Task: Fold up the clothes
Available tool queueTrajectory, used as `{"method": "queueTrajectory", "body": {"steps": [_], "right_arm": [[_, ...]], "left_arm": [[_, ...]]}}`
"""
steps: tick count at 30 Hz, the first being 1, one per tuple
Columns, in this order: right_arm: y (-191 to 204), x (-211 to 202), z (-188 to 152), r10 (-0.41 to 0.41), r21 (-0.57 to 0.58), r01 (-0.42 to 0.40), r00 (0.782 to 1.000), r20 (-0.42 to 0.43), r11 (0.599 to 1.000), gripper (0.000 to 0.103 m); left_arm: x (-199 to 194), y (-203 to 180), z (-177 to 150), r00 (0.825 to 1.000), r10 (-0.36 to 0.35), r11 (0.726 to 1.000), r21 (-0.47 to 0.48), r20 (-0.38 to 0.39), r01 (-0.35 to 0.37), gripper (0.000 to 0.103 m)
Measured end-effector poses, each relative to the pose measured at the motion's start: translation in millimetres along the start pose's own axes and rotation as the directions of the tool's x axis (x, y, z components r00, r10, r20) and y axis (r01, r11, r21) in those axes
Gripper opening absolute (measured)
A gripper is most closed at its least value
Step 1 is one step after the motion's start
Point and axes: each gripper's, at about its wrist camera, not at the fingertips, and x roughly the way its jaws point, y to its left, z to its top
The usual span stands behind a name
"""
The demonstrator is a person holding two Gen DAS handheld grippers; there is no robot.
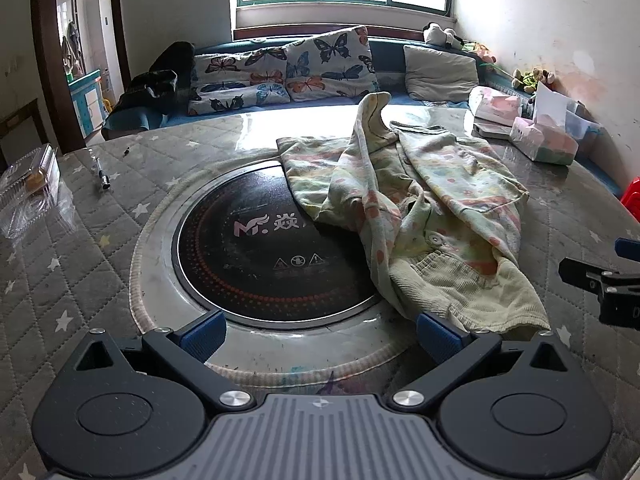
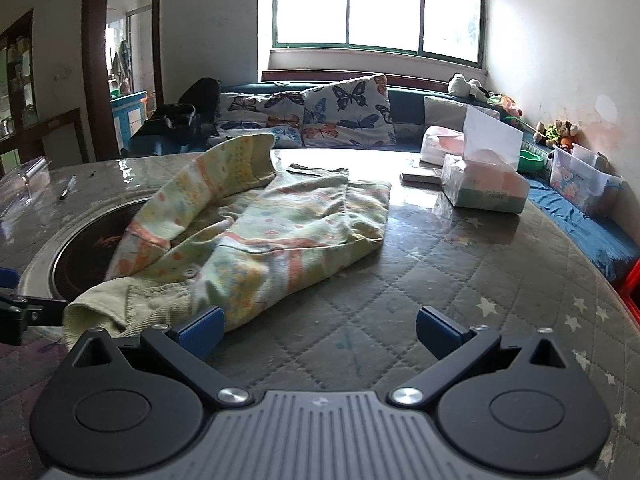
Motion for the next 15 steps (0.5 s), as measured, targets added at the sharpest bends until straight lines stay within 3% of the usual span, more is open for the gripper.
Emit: {"method": "queueTrajectory", "body": {"steps": [10, 15], "right_arm": [[22.8, -12.1, 0.4, 0.0, 0.002, 0.0, 1.0, -0.011, 1.0, 0.103], [14.9, -16.8, -1.9, 0.012, 0.012, -0.012, 1.0, -0.004, 1.0, 0.103]], "left_arm": [[-6.6, -4.9, -5.3, 1.0, -0.005, 1.0, 0.008, -0.003, 0.005, 0.103], [-12.3, -7.0, -10.9, 1.0, -0.008, 1.0, 0.005, 0.007, 0.008, 0.103]]}}
